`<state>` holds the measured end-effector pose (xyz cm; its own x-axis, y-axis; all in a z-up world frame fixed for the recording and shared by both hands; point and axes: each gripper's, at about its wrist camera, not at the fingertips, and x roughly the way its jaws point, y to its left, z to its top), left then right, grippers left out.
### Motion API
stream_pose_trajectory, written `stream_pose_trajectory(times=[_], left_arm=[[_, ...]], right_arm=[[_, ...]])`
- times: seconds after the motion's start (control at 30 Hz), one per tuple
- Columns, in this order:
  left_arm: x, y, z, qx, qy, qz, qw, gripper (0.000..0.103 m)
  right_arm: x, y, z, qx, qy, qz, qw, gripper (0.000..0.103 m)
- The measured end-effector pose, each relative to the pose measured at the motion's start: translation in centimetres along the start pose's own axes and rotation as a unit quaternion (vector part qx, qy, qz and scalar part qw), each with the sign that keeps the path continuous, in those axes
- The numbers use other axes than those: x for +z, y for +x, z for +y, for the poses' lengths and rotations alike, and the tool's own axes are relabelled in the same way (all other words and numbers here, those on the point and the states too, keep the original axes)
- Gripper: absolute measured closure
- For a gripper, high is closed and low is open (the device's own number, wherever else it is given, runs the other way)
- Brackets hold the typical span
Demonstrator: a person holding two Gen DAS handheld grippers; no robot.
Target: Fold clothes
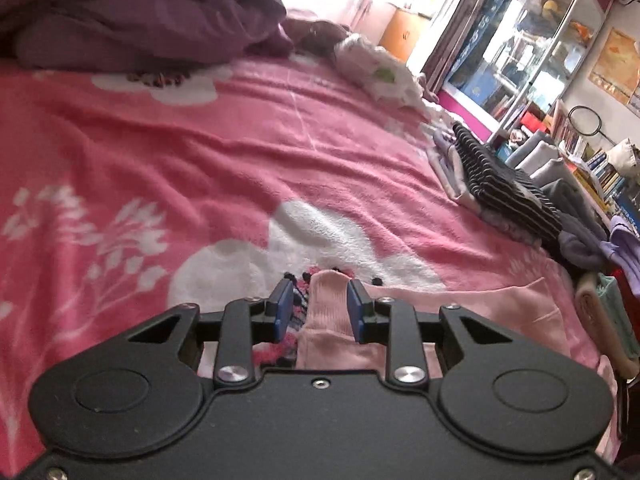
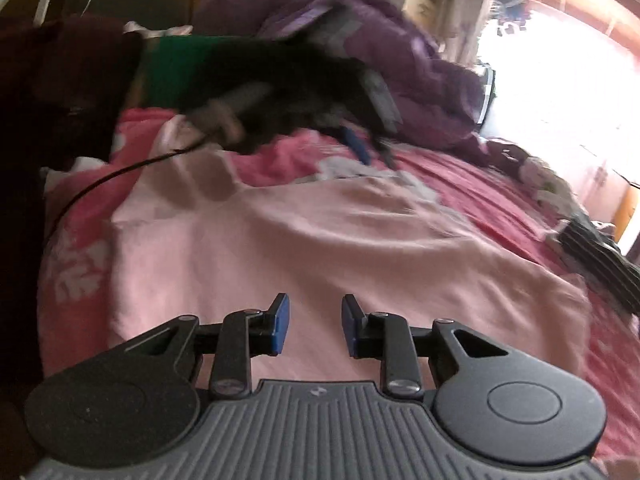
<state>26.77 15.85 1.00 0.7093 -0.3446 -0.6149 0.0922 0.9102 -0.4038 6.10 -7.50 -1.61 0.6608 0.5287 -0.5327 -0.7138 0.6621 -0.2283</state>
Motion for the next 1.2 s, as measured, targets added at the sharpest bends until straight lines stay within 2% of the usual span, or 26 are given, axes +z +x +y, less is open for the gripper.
stream_pose_trajectory(times=[0.17, 0.2, 0.27, 0.37, 0.47, 0.53, 0.7, 0.83, 0.93, 1.03, 1.2], left_arm=[[0.4, 1.8, 0.5, -0.018, -0.006, 0.027, 0.9994, 0.076], [0.3, 2.1, 0.5, -0.020, -0.003, 0.031, 0.9993, 0.078], [0.1, 2.4, 0.2, -0.020, 0.006, 0.034, 0.9992, 0.092], [0.2, 2.1, 0.0, -0.016, 0.011, 0.019, 0.9996, 0.096], [0.9, 1.0, 0.7, -0.013, -0.006, -0.013, 0.9998, 0.096], [0.6, 1.5, 1.5, -0.007, -0.014, -0.008, 0.9998, 0.096], [0.0, 2.9, 2.0, 0.009, -0.023, 0.006, 0.9997, 0.095], [0.1, 2.5, 1.6, 0.018, -0.011, 0.003, 0.9998, 0.088], [0.4, 1.2, 1.4, 0.032, -0.005, -0.020, 0.9993, 0.076], [0.9, -0.4, 0.5, 0.051, 0.014, -0.048, 0.9975, 0.076], [-0.5, -1.4, -5.2, 0.008, 0.067, -0.043, 0.9968, 0.076]], right_arm=[[2.1, 1.8, 3.0, 0.045, -0.027, -0.002, 0.999, 0.074], [2.5, 2.0, 3.7, 0.056, -0.039, 0.005, 0.998, 0.074], [2.9, 2.1, 4.8, 0.077, -0.047, 0.015, 0.996, 0.074], [2.2, 2.4, 5.9, 0.099, -0.048, 0.032, 0.993, 0.078], [1.8, 2.0, 6.6, 0.096, -0.049, 0.029, 0.994, 0.080], [1.7, 1.7, 7.1, 0.093, -0.051, 0.027, 0.994, 0.083], [1.2, 1.4, 8.2, 0.081, -0.055, 0.021, 0.995, 0.084], [1.1, 0.9, 8.6, 0.078, -0.050, 0.020, 0.995, 0.084], [1.2, 0.5, 8.5, 0.077, -0.039, 0.017, 0.996, 0.084], [1.4, -1.0, 8.0, 0.073, -0.026, 0.006, 0.997, 0.083], [1.1, -4.5, 5.2, 0.047, 0.005, -0.013, 0.999, 0.083]])
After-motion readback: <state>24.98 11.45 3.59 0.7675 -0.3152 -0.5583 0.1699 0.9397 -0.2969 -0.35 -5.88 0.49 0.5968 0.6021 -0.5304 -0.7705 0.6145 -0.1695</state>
